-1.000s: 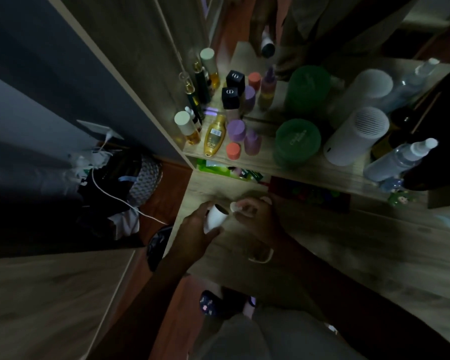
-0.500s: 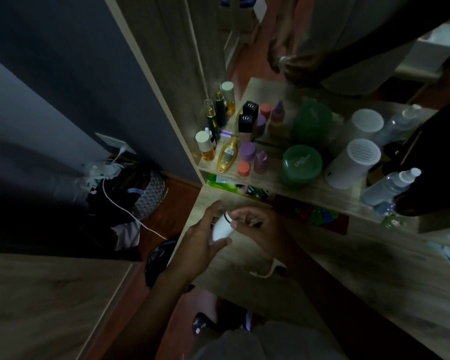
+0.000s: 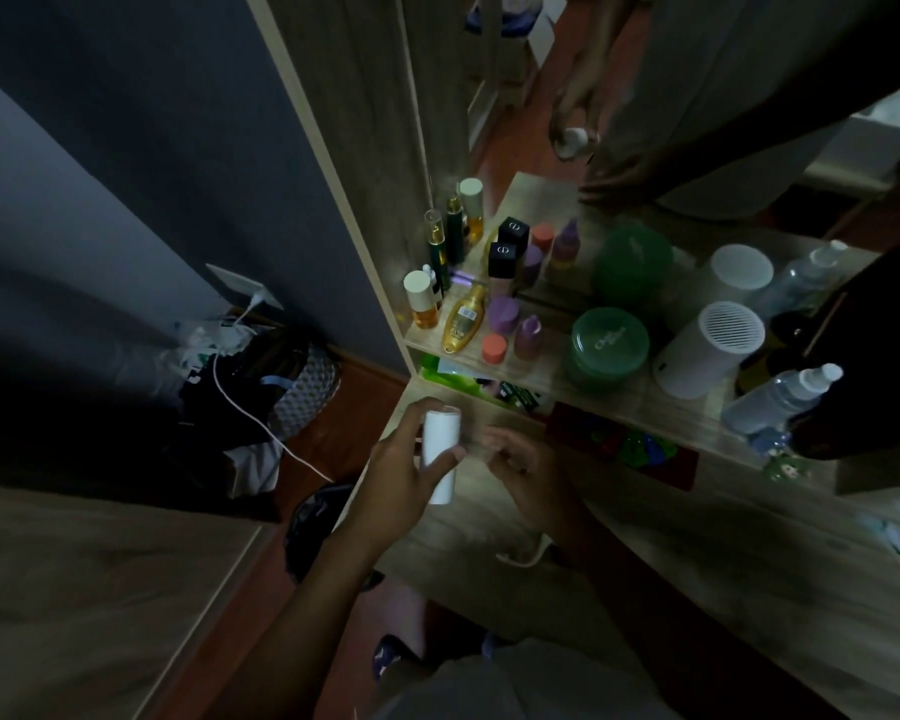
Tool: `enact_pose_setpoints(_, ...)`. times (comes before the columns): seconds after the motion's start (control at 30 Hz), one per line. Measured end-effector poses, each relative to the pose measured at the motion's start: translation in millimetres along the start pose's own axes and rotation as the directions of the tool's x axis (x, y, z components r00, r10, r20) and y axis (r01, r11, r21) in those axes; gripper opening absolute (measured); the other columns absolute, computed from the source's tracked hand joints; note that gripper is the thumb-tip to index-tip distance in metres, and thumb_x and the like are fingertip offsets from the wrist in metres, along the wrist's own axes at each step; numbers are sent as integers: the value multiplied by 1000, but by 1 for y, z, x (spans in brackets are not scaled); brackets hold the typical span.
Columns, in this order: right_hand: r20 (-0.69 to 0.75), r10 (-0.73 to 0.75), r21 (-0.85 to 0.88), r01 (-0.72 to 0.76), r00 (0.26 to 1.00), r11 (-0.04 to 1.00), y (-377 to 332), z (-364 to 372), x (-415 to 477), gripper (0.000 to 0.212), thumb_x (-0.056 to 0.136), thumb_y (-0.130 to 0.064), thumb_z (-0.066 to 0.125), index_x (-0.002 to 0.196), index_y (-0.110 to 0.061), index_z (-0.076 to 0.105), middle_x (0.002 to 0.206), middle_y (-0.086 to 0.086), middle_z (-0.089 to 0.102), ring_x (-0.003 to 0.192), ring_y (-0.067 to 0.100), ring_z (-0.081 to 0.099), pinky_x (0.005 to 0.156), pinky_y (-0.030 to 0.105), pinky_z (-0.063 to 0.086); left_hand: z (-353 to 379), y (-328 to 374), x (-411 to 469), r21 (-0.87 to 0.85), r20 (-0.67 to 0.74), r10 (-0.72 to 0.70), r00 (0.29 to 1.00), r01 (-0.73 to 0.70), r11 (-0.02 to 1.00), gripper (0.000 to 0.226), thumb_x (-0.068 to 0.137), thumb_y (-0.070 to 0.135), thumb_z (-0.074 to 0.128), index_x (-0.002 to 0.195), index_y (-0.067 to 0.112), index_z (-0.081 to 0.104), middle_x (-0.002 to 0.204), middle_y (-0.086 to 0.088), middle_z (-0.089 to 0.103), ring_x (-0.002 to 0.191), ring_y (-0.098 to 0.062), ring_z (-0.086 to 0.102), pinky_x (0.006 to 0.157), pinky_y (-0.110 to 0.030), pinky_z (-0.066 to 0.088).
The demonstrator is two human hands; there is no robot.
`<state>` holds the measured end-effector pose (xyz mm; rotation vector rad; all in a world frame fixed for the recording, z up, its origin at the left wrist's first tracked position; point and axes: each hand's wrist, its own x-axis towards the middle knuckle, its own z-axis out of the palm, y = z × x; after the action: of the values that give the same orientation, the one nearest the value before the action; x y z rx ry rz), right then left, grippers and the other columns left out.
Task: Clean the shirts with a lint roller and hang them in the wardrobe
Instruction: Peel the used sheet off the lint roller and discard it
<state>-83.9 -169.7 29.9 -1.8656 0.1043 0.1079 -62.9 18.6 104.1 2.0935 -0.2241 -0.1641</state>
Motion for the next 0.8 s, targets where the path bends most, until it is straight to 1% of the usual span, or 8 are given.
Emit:
enact_pose_setpoints(0.13,-49,123,-379,-132,991,916,49,-6,9,36,94,-14,52,129,-13,62,132,8,62,125,22,56,107,41,46,6,-4,6,-201,-86,-228,970,207,958,41,88,32,76,122,31,53,111,13,65,98,-10,66,69,-44,62)
enact_pose_setpoints(0.23,-123,301,-414,-325,945,850,75,-11,16,33,100,-15,49,130,-5,60,132,15,62,125,26,56,106,34,41,6,-4,9,-439,-40,-474,880,411,799,42,87,32,76,123,30,53,116,-2,62,104,-25,68,56,-52,61)
enact_pose_setpoints(0.3,-133,341,-434,-364,931,824,85,-9,20,33,101,-15,49,130,-3,59,132,16,62,126,27,56,107,32,38,6,-4,11,-569,17,-604,797,505,649,47,89,31,75,129,24,51,121,-10,61,103,-31,69,55,-47,61)
enact_pose_setpoints(0.37,-79,384,-438,-378,920,815,91,-5,27,39,100,-13,49,138,-8,52,137,16,56,129,30,52,111,38,38,6,-6,13,-634,33,-681,731,542,551,48,90,32,73,130,19,50,122,-14,62,102,-34,70,58,-45,61)
enact_pose_setpoints(0.5,0,430,-411,-392,903,823,97,2,38,45,96,-7,46,140,-11,48,139,19,52,128,37,50,109,47,41,7,-10,13,-726,43,-727,685,521,449,47,93,34,68,131,14,49,126,-17,60,110,-35,66,62,-42,61)
enact_pose_setpoints(0.67,-62,274,-606,-254,960,754,102,18,40,31,97,-24,56,122,-7,66,124,11,66,120,25,59,108,36,40,3,-6,11,-763,52,-718,695,492,420,46,97,27,64,134,15,40,125,-12,59,100,-25,70,61,-39,62)
enact_pose_setpoints(0.73,-6,268,-562,-225,963,796,88,22,46,25,95,-27,61,108,-7,70,111,8,70,109,23,64,102,38,46,0,-7,10,-786,47,-718,695,469,403,47,96,27,64,135,14,41,126,-14,60,98,-25,72,64,-41,62)
enact_pose_setpoints(0.8,15,280,-300,-262,960,917,60,26,51,15,89,-14,69,100,-3,72,100,10,73,98,24,68,92,41,54,-4,-7,9,-804,31,-726,687,448,390,44,96,28,65,132,15,43,126,-15,60,100,-27,71,65,-41,62)
